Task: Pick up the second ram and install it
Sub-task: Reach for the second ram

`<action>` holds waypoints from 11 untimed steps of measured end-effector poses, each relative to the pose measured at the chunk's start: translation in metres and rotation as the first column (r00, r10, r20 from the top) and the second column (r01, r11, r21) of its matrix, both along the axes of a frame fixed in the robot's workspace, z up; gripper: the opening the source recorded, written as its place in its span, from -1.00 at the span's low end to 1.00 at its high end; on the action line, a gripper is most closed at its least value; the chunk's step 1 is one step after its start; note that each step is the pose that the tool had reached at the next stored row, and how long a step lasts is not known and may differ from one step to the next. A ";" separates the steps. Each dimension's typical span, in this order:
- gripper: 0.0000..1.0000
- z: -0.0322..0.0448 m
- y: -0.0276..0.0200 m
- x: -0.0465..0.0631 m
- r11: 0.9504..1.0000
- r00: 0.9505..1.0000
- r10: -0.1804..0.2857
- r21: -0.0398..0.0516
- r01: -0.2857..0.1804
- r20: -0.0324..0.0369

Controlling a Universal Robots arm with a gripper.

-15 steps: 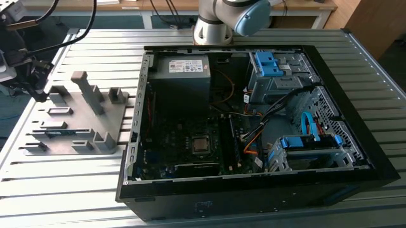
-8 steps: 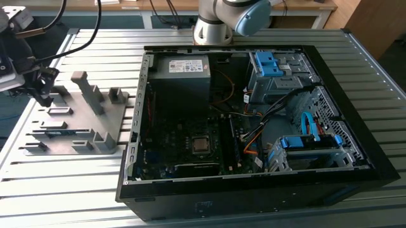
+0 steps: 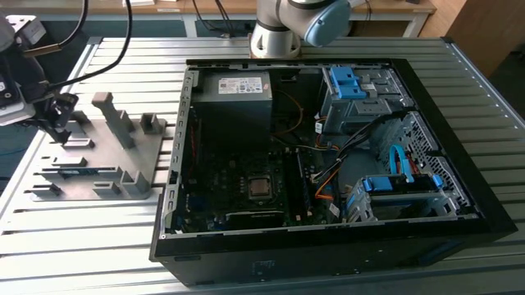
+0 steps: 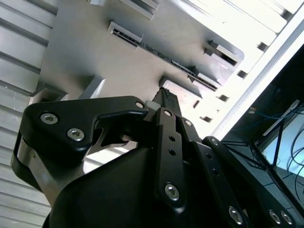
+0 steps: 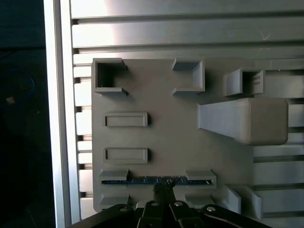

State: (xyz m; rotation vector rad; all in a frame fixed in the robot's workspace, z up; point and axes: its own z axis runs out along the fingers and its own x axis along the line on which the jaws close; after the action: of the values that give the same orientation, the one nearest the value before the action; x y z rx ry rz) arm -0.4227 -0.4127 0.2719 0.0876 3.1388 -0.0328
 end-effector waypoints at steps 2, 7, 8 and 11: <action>-0.80 -0.0016 -0.0005 0.000 1.000 1.000 0.000 0.000 0.000 0.000; -0.80 -0.0044 -0.0020 0.000 1.000 1.000 0.000 0.000 0.000 0.000; -0.80 -0.0048 -0.0023 0.000 1.000 1.000 0.000 0.000 0.000 0.000; -0.80 -0.0060 -0.0031 0.000 1.000 1.000 0.000 0.000 0.000 0.000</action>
State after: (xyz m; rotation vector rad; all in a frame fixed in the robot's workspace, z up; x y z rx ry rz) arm -0.4227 -0.4158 0.2659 0.0876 3.1387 -0.0327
